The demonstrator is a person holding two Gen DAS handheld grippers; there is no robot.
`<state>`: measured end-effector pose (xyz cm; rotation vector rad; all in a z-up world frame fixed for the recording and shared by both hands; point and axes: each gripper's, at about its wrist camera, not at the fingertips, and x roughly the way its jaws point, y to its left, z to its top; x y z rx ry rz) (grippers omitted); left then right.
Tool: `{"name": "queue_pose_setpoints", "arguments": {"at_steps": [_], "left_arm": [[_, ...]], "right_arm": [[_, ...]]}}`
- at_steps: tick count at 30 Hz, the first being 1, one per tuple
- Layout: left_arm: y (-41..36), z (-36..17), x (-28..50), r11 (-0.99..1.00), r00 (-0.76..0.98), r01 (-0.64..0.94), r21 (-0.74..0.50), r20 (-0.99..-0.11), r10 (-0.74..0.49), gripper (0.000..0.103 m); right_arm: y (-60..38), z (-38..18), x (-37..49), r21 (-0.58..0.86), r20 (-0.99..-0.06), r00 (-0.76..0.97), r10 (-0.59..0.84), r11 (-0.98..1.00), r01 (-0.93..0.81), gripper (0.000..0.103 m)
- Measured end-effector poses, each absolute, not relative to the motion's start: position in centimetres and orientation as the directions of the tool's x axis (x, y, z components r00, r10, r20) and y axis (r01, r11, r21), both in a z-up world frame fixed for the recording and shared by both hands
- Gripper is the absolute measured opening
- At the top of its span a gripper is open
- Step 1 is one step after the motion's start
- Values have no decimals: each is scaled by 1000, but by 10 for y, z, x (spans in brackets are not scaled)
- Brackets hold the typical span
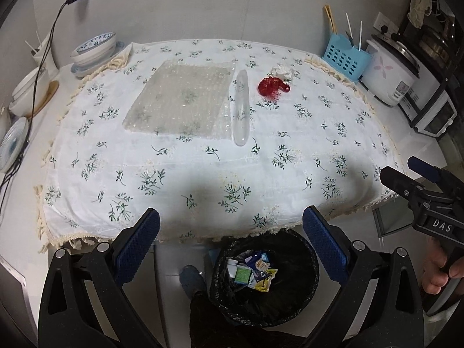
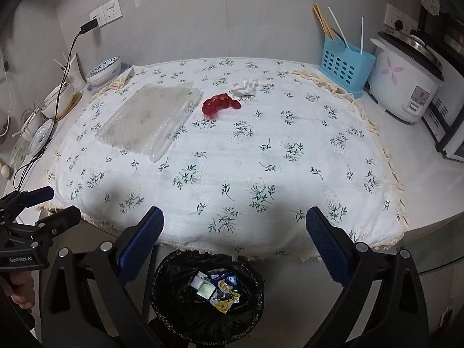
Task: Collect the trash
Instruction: 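Raise both open tools back over the tablecloth, then grasp the bubble wrap with the left tool while the right tool grasps the clear tube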
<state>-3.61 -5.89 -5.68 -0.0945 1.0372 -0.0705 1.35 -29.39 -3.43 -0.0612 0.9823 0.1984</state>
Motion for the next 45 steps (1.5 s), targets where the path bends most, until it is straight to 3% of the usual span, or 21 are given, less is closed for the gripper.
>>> {"name": "queue_pose_setpoints", "arguments": {"at_steps": [12,27,38,45], "left_arm": [[-13,-52,38,993,500,16,-120,-859,-112,97],[49,-104,148,996,415,-15,-90,-907,-76,97],[64,-140,198,997,357,-32,-65,-933,-49,97],[56,-156,211,999,307,-17,-39,-951,-32,90]], "right_arm": [[-261,-30,68,32,-837,536,111,987,-154,95],[-192,-77,157,37,-894,436,105,986,-162,94],[-147,-121,202,66,-941,318,117,984,-169,74],[-141,-143,211,83,-962,246,117,986,-146,50]]}}
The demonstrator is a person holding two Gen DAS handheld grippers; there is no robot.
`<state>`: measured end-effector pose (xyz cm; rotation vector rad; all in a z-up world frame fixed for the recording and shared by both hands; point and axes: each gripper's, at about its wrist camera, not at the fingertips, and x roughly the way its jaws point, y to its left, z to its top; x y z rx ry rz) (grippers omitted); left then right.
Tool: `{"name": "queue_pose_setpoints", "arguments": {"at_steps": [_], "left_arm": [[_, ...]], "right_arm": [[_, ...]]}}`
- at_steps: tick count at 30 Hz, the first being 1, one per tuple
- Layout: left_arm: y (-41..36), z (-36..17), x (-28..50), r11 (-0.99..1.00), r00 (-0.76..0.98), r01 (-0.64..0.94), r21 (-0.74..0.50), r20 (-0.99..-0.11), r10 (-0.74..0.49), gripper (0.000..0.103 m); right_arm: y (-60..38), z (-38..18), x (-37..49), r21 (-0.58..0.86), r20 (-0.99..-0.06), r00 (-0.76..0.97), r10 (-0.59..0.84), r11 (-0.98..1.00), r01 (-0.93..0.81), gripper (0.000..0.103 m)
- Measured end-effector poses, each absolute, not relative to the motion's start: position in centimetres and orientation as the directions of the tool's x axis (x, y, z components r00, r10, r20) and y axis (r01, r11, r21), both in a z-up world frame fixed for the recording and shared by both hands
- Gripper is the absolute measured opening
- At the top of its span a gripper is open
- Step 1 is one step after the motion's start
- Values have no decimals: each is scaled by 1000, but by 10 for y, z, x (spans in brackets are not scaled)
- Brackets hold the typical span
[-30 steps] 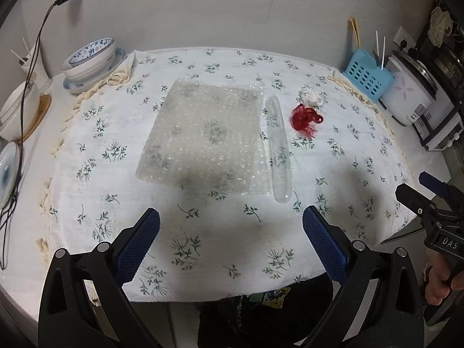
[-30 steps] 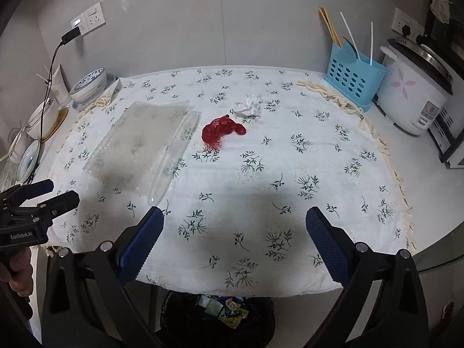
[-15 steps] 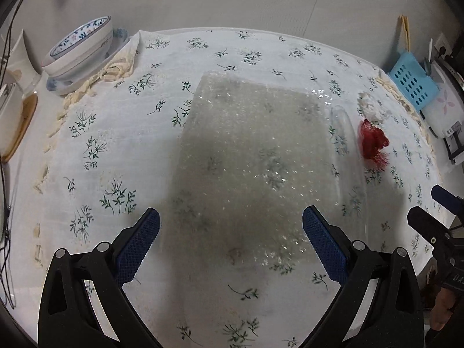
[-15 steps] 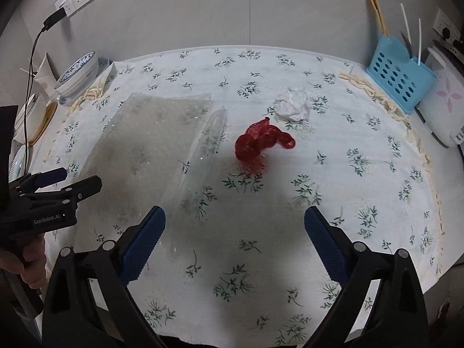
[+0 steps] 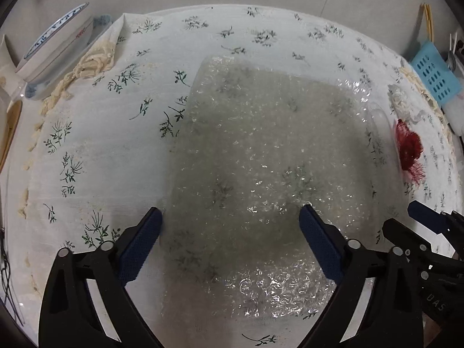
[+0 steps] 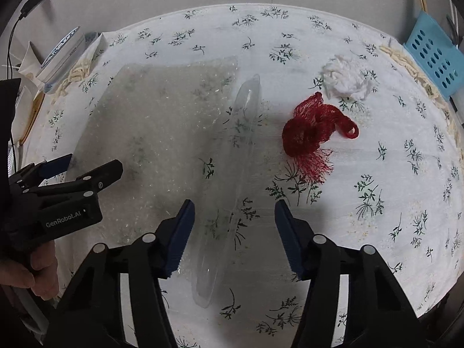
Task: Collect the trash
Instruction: 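Grasp the bubble wrap with the left tool while the right tool grasps the clear tube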
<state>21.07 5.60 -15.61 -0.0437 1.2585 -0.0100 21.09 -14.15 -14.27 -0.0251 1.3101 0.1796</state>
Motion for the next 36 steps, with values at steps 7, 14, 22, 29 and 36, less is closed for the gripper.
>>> {"name": "queue_pose_setpoints", "arguments": {"at_steps": [7,14,22,29,36], "left_arm": [[46,-154,216,999,276,-43,-10,-961,2,75],[31,-152,218,1000,252,-25,1,-968,7,50],[25,-149,224,1000,244,-31,0,-970,8,24],[20,-145,221,1000,266,-27,4,-964,11,14],[31,-137,215,998,290,-35,-47,-956,-35,12]], "right_arm": [[-141,-148,214,111,-969,210,133,987,-114,28],[-138,-149,214,104,-969,213,122,990,-94,26],[-139,-149,214,108,-968,217,125,990,-90,25],[-141,-148,213,107,-967,222,124,991,-86,25],[-146,-141,209,117,-961,244,131,991,-70,25]]}}
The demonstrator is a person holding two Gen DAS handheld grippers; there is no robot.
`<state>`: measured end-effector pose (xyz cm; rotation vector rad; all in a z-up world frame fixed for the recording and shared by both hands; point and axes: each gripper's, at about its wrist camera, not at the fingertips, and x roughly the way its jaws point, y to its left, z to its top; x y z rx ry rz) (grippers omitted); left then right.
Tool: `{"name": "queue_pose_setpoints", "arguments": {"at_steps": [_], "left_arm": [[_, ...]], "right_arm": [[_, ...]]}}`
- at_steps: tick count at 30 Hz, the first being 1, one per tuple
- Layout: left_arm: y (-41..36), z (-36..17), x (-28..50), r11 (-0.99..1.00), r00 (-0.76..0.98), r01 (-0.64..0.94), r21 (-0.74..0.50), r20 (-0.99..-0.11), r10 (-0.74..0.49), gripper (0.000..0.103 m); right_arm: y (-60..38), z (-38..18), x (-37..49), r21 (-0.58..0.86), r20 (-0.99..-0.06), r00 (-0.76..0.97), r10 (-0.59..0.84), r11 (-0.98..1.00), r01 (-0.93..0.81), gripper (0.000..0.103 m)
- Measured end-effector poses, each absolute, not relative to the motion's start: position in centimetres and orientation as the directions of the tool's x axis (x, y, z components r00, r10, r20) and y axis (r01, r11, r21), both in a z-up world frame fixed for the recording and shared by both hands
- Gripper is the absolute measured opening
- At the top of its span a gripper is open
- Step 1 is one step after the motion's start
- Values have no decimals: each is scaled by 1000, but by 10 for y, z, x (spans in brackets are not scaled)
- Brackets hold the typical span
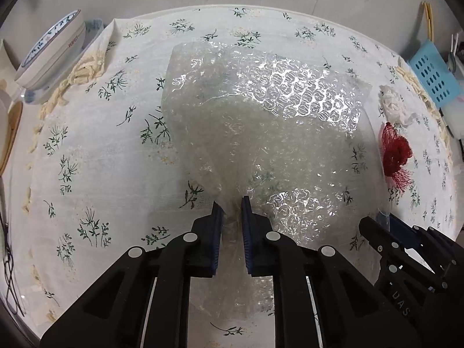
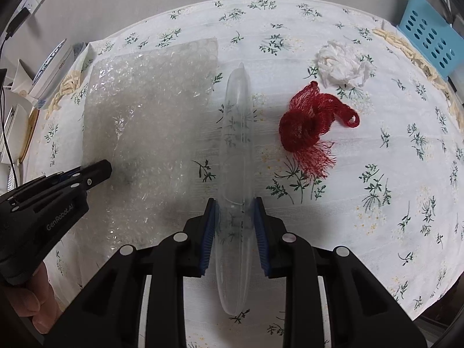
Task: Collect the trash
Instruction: 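Grasp the bubble wrap with the left tool while the right tool grasps the clear tube, then lift the bubble wrap with the left tool while the right tool lifts the clear tube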
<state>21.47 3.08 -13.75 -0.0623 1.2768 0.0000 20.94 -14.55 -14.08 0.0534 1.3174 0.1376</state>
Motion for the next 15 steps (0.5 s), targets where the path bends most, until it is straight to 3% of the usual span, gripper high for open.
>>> {"name": "queue_pose_setpoints", "arguments": {"at_steps": [15], "left_arm": [[45,-108,184,993,340,-30,-116,-935,-99,12]], "right_arm": [[-161,-94,193,129,-931,333,152,988,-89,25]]}}
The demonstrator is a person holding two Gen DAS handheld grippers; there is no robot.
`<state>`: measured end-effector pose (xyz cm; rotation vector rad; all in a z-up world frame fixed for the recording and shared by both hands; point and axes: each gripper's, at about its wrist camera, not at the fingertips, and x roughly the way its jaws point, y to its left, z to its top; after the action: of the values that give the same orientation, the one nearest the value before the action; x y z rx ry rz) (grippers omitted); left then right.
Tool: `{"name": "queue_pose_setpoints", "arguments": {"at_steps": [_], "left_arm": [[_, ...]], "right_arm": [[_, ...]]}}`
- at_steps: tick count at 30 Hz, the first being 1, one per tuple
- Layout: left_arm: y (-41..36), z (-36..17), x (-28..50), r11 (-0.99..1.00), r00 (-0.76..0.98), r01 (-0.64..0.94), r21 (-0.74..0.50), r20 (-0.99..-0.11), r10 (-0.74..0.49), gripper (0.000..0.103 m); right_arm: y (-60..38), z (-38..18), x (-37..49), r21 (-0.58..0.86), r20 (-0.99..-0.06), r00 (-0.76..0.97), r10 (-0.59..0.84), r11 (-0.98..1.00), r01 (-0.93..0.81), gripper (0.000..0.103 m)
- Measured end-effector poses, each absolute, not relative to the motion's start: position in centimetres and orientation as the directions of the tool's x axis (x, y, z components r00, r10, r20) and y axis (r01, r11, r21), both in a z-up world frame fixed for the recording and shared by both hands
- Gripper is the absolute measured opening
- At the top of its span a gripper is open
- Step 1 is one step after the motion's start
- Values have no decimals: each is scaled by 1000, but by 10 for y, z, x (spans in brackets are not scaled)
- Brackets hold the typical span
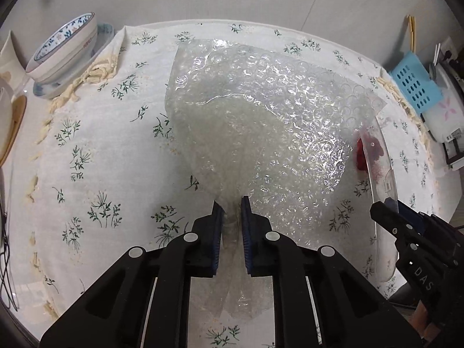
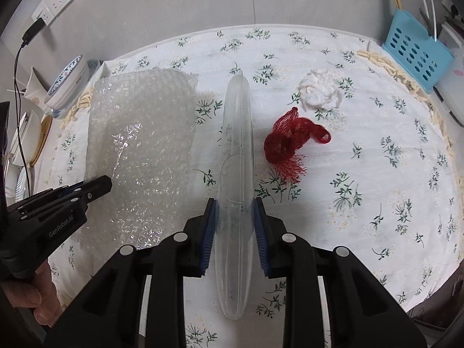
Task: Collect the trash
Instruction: 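Lift the bubble wrap with the left tool while the right tool lifts the clear tube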
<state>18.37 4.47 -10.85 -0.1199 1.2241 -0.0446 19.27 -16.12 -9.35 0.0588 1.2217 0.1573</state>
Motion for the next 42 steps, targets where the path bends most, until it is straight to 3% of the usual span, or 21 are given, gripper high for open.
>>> {"name": "queue_pose_setpoints", "arguments": {"at_steps": [42], "left_arm": [[11,-30,38,980,459,-84,-182,-880,-125,11]], "right_arm": [[-235,-25,67,177,-858,455,237,969,-171,25]]}}
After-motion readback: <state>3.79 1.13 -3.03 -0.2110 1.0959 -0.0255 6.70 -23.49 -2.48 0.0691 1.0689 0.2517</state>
